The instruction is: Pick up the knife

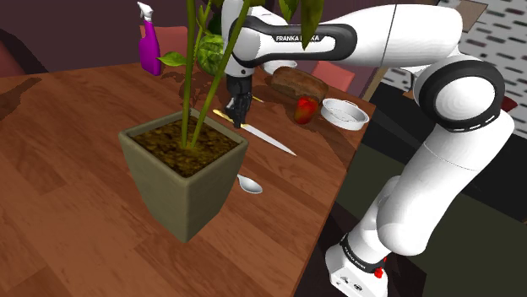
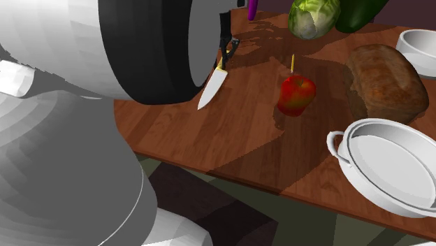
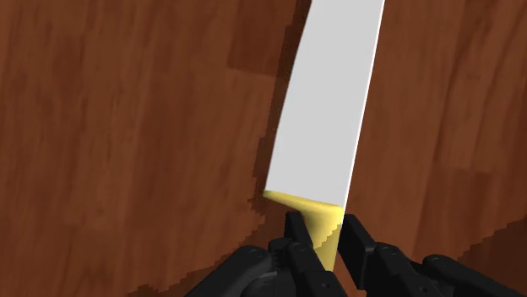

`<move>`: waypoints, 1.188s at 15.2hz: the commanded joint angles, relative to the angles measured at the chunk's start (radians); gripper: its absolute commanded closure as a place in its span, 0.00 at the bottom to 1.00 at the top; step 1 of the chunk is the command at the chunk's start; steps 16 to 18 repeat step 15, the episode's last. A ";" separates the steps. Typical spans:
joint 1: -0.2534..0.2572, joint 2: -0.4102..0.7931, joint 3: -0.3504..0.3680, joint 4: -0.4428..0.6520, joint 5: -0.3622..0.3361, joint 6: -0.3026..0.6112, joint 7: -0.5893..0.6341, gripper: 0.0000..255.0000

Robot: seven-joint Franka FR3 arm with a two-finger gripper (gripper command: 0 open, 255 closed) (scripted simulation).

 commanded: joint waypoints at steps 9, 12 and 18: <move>0.001 0.002 0.001 0.135 0.001 -0.133 -0.008 1.00; 0.002 0.006 0.001 0.181 0.000 -0.175 -0.010 1.00; 0.002 0.008 0.002 0.199 0.000 -0.191 -0.011 1.00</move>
